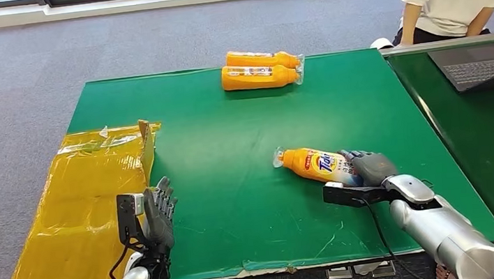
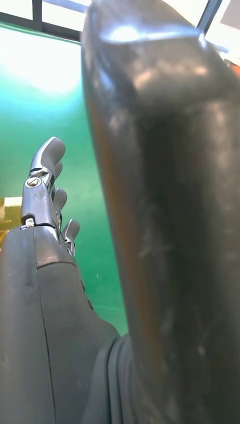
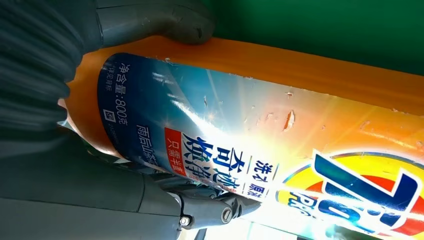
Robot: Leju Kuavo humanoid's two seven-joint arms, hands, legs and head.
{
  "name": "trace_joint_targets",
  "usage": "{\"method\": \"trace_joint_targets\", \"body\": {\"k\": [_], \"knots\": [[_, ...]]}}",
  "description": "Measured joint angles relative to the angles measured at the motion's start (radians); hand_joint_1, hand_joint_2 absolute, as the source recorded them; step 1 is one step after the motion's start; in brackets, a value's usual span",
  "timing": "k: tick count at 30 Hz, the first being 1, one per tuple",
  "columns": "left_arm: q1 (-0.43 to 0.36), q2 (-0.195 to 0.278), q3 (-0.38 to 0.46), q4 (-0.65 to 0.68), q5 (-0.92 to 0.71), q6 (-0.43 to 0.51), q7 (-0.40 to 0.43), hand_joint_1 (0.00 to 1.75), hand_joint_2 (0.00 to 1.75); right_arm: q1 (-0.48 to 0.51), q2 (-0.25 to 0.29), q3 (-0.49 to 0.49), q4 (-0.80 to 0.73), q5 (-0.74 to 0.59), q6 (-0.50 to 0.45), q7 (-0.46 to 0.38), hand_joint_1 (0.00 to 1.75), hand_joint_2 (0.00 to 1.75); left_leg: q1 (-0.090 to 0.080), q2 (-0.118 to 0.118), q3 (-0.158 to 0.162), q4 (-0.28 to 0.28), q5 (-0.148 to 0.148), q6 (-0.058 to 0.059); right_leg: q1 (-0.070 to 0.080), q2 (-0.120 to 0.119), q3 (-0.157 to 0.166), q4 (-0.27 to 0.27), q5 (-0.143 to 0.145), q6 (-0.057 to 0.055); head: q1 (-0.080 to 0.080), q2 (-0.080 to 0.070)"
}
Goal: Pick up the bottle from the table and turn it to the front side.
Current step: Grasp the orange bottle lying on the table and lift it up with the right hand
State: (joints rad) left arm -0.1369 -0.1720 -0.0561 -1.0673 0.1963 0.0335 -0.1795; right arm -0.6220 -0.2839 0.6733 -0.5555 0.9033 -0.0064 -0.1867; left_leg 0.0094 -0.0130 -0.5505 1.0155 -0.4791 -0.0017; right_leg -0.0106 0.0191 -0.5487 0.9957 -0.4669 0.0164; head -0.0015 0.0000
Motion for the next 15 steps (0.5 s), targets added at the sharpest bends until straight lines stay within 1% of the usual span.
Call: {"method": "trace_joint_targets", "body": {"k": [9,11,12,14,15], "knots": [[0.022,0.002,0.000,-0.025,-0.004,0.003,-0.003,0.00,0.00,0.013,0.012,-0.003,-0.016,0.004,-0.019,0.004,1.75,1.75,0.000,0.000,-0.001,0.000,0.000,0.000,0.000,0.000,-0.001,0.000,0.000,0.000,0.000,0.000],[0.029,0.002,0.000,-0.032,-0.025,0.023,-0.008,0.00,0.00,0.036,0.020,-0.015,-0.036,0.005,-0.073,-0.005,1.75,1.75,0.001,-0.001,-0.002,0.000,0.000,0.000,0.001,-0.001,-0.001,0.000,0.000,0.000,0.000,0.000],[0.037,0.002,0.000,-0.038,-0.043,0.040,-0.010,0.00,0.00,0.062,0.029,-0.028,-0.059,0.008,-0.117,-0.010,1.75,1.75,0.001,-0.001,-0.003,0.000,0.000,0.000,0.001,-0.001,-0.001,0.000,0.000,0.000,0.000,0.000],[0.062,0.000,0.000,-0.053,-0.088,0.081,-0.022,0.00,0.00,0.141,0.060,-0.071,-0.134,0.019,-0.217,-0.017,1.75,1.75,0.002,-0.002,-0.004,0.000,-0.001,-0.001,0.002,-0.002,-0.003,0.001,-0.001,-0.001,0.000,0.000],[0.078,-0.003,0.000,-0.063,-0.113,0.103,-0.034,0.00,0.00,0.190,0.085,-0.098,-0.188,0.027,-0.272,-0.020,1.75,1.75,0.002,-0.002,-0.005,-0.001,-0.001,-0.002,0.002,-0.002,-0.004,0.001,-0.001,-0.001,0.000,0.000]]}}
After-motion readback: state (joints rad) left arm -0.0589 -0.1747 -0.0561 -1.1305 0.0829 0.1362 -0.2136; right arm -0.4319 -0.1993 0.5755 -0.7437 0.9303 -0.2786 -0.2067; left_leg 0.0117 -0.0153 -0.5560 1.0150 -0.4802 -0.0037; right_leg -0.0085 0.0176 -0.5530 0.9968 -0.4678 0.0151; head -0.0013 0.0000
